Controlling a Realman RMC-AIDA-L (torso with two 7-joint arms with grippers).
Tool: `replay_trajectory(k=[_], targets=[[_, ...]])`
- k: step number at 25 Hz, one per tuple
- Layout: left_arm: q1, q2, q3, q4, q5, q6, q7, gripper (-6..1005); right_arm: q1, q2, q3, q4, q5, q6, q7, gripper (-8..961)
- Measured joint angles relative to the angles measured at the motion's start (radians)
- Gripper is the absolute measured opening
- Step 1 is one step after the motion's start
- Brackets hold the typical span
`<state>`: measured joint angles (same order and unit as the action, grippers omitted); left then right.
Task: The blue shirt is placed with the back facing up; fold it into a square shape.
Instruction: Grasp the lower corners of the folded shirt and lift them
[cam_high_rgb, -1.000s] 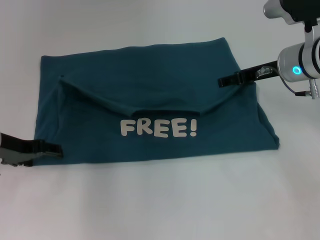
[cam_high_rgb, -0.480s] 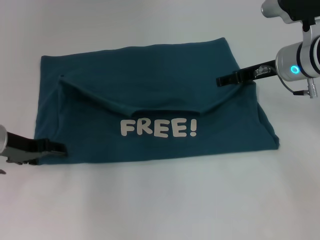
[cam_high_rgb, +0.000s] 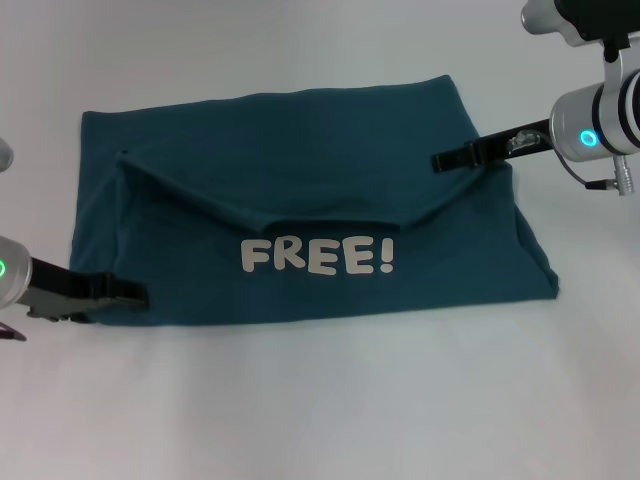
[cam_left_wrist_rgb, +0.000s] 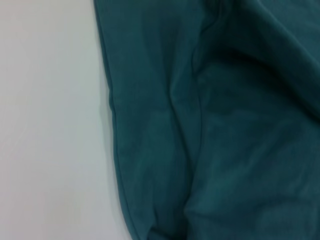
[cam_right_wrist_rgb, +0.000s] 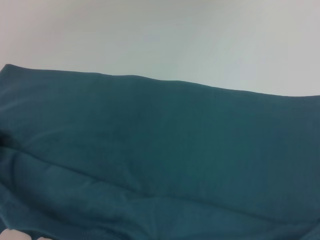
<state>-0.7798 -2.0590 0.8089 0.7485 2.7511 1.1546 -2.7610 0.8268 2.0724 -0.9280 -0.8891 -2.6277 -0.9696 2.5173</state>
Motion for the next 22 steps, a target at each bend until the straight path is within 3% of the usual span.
replay_trajectory(k=[8, 22], targets=[[0.002, 0.000, -0.003, 0.007, -0.019, 0.002, 0.044, 908, 0.000, 0.001, 0.000, -0.004, 0.000, -0.007, 0.000, 927], [0.018, -0.011, -0.005, 0.032, -0.030, -0.011, 0.108, 445, -0.002, 0.005, 0.000, -0.007, 0.003, -0.006, 0.000, 925]])
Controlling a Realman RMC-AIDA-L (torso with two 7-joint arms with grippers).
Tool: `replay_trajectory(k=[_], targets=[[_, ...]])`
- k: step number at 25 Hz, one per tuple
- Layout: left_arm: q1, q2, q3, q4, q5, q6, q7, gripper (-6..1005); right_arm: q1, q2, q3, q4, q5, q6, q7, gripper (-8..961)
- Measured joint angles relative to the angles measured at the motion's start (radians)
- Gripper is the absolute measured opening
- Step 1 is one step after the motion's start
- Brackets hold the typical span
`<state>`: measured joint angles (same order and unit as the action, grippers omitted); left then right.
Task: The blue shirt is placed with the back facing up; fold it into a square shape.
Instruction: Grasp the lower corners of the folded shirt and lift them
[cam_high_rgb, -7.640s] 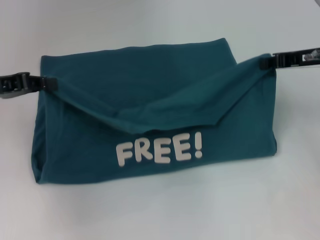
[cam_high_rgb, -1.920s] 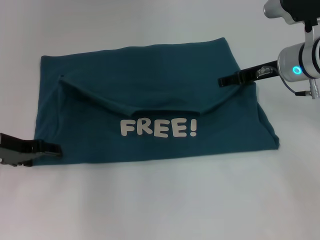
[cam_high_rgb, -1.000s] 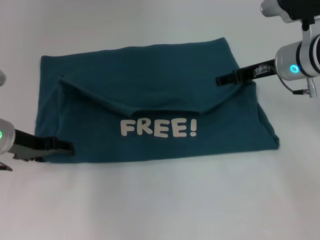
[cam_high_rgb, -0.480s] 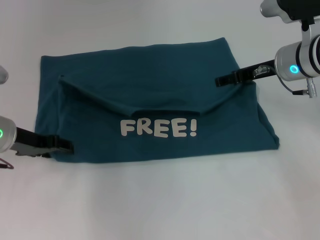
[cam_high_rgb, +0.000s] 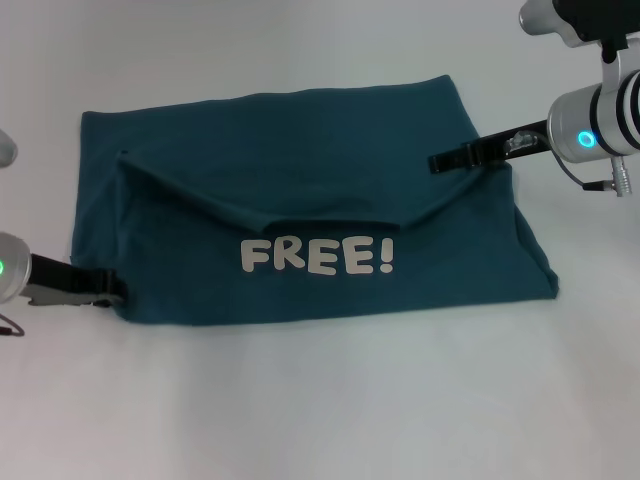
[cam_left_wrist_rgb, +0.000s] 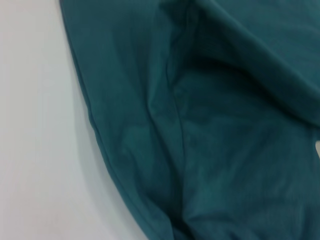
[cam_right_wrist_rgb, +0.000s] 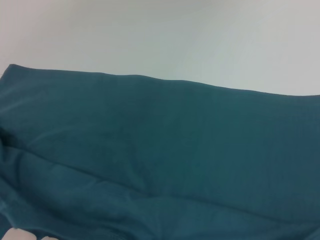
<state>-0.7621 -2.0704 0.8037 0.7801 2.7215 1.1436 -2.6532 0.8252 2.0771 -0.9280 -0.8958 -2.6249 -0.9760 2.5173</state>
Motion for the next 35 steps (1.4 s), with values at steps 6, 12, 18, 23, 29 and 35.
replay_trajectory(k=[6, 12, 18, 23, 29, 35], targets=[[0.002, -0.011, -0.026, 0.011, -0.007, -0.029, -0.005, 223, 0.001, 0.003, 0.000, -0.002, 0.002, -0.001, 0.000, 924], [-0.005, -0.011, -0.022, 0.006, -0.007, -0.041, -0.005, 56, 0.001, 0.005, 0.000, -0.002, 0.000, -0.001, 0.000, 924], [-0.006, -0.011, -0.023, 0.007, -0.007, -0.038, 0.000, 55, 0.002, -0.001, 0.000, -0.003, -0.015, -0.039, 0.011, 923], [0.001, -0.008, -0.026, 0.017, -0.007, -0.030, 0.001, 53, 0.002, -0.018, 0.000, -0.057, -0.163, -0.201, 0.123, 922], [0.000, -0.004, -0.024, 0.018, -0.007, -0.030, 0.008, 54, -0.048, -0.005, 0.004, -0.108, -0.271, -0.325, 0.224, 877], [-0.006, -0.004, -0.021, 0.018, -0.006, -0.029, 0.020, 53, -0.112, 0.005, 0.009, -0.114, -0.269, -0.323, 0.257, 868]])
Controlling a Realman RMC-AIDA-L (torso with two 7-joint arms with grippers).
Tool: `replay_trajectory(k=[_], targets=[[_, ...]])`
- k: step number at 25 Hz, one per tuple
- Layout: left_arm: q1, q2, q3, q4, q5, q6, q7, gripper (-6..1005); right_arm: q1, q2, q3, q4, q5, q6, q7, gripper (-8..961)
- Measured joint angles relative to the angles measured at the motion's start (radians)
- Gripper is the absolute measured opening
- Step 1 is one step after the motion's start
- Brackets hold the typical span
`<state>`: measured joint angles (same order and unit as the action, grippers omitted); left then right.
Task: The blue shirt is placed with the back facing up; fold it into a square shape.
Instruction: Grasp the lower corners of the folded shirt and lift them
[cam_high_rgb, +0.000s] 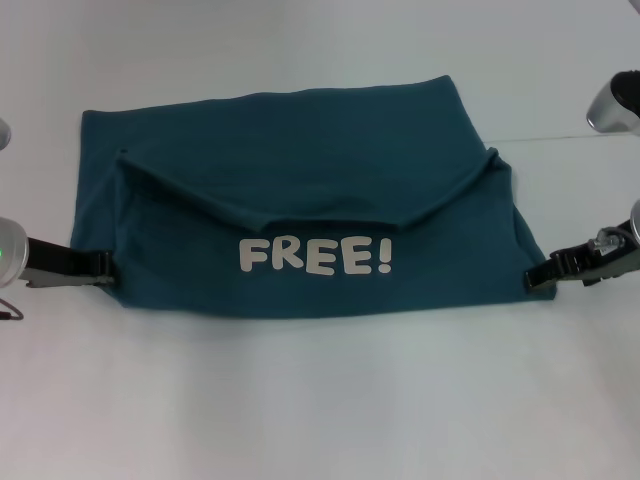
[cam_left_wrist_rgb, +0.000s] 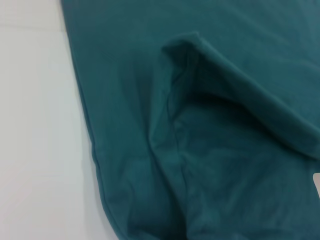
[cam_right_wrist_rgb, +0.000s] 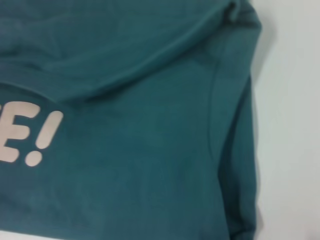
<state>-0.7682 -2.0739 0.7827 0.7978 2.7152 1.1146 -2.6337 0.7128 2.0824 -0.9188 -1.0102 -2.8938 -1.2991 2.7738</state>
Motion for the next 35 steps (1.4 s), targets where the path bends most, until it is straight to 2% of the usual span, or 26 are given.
replay_trajectory(k=[8, 24, 30, 35], targets=[[-0.004, -0.003, 0.001, -0.003, 0.000, -0.004, 0.004, 52, -0.032, 0.007, 0.009, 0.023, 0.053, 0.063, -0.005, 857], [-0.002, -0.007, 0.000, -0.003, 0.000, -0.003, 0.004, 52, -0.035, 0.006, 0.004, 0.081, 0.061, 0.131, -0.004, 834], [-0.003, -0.008, 0.001, -0.005, 0.000, -0.005, 0.004, 52, -0.029, 0.004, 0.004, 0.098, 0.058, 0.149, -0.001, 639], [-0.003, -0.008, 0.001, -0.006, 0.000, -0.007, 0.007, 51, -0.027, 0.004, 0.005, 0.100, 0.062, 0.162, -0.003, 639]])
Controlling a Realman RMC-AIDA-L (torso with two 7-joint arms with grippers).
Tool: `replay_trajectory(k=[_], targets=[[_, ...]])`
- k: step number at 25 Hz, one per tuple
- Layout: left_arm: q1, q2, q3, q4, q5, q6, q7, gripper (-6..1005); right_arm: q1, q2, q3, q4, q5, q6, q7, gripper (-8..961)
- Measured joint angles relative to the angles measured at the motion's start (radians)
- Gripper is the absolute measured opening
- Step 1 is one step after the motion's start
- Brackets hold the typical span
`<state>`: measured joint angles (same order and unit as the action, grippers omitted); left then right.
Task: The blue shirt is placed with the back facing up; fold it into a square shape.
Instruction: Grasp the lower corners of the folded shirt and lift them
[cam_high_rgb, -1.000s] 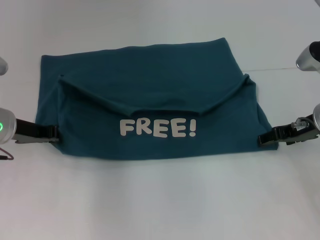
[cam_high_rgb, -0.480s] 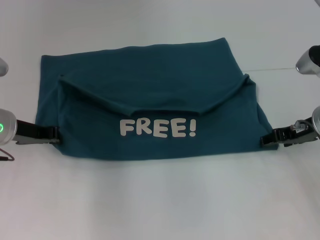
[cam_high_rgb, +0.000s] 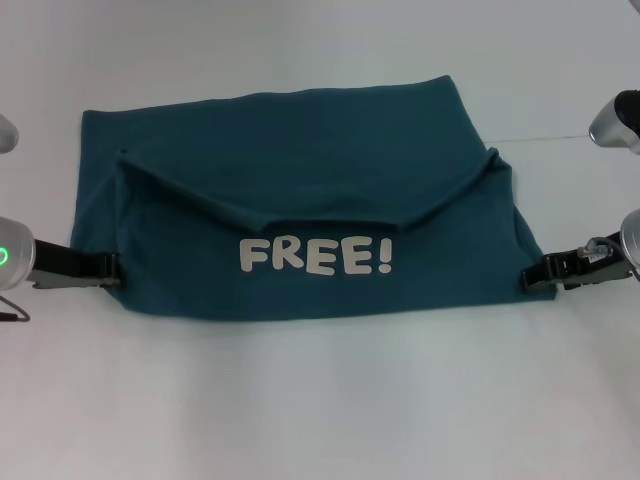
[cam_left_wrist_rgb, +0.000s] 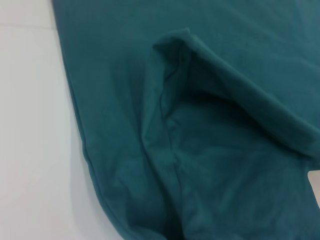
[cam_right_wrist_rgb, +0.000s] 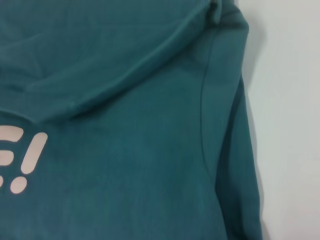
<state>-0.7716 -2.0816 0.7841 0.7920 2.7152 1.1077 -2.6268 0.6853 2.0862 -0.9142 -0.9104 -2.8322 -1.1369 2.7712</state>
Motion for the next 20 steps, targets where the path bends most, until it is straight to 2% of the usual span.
replay_trajectory(k=[14, 20], targets=[[0.000, 0.000, 0.000, -0.001, 0.000, -0.002, 0.006, 52, 0.027, -0.001, -0.002, 0.038, -0.005, 0.019, -0.004, 641], [0.000, -0.002, 0.000, 0.000, 0.000, -0.002, 0.007, 52, 0.047, -0.001, -0.014, 0.077, -0.006, 0.038, -0.009, 614]])
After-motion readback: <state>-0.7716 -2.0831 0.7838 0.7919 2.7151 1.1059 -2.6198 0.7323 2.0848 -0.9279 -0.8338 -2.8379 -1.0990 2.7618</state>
